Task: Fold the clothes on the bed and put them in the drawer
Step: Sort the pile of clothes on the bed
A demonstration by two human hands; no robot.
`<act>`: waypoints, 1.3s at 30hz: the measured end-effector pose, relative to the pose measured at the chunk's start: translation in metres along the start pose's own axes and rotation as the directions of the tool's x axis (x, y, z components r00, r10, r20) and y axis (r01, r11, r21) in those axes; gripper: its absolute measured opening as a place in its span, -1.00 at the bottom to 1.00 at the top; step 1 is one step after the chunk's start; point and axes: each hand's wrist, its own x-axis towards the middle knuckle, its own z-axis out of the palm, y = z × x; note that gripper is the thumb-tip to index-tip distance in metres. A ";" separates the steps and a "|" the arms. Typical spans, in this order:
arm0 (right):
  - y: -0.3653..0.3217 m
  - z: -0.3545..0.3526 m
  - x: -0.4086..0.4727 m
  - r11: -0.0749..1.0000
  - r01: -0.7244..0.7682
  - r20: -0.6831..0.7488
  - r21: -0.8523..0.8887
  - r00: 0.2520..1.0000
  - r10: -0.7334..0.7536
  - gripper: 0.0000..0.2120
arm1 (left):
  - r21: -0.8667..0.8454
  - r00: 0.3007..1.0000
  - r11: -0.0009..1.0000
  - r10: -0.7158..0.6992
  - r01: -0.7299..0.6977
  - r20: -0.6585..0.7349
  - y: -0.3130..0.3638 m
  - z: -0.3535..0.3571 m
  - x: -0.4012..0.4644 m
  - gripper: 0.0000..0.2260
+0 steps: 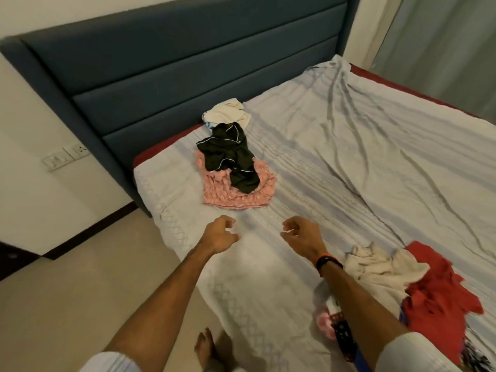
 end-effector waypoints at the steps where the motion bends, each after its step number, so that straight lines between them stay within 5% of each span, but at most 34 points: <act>1: -0.011 0.010 0.009 1.000 -0.008 0.000 -0.003 1.000 0.008 -0.77 | -0.014 1.000 1.000 -0.006 0.006 -0.003 -0.008 -0.012 0.011 -0.56; 9: -0.090 0.080 0.100 0.994 -0.111 -0.028 -0.009 0.993 0.111 -0.75 | -0.062 0.999 0.998 -0.014 0.017 0.043 -0.050 -0.105 0.112 -0.65; 22: -0.116 0.128 0.217 0.978 -0.209 -0.040 -0.008 0.977 0.209 -0.66 | -0.012 0.984 0.996 -0.088 0.091 0.157 -0.068 -0.150 0.230 -0.56; 30: -0.106 0.155 0.336 0.952 -0.248 0.011 -0.180 0.967 0.254 -0.47 | 0.050 0.957 0.986 -0.164 0.157 0.241 -0.054 -0.141 0.353 -0.61; 34: -0.096 0.164 0.375 0.917 -0.180 0.039 -0.356 0.977 0.208 -0.20 | 0.029 0.951 0.990 -0.139 0.137 0.275 -0.043 -0.128 0.387 -0.62; 36: -0.079 0.181 0.404 0.910 -0.254 0.093 -0.327 0.950 0.299 -0.09 | 0.028 0.939 0.990 -0.139 0.137 0.315 -0.045 -0.114 0.418 -0.59; 39: -0.059 0.200 0.425 0.897 -0.386 0.094 -0.217 0.906 0.413 -0.25 | 0.020 0.921 0.990 -0.139 0.141 0.364 -0.043 -0.102 0.443 -0.56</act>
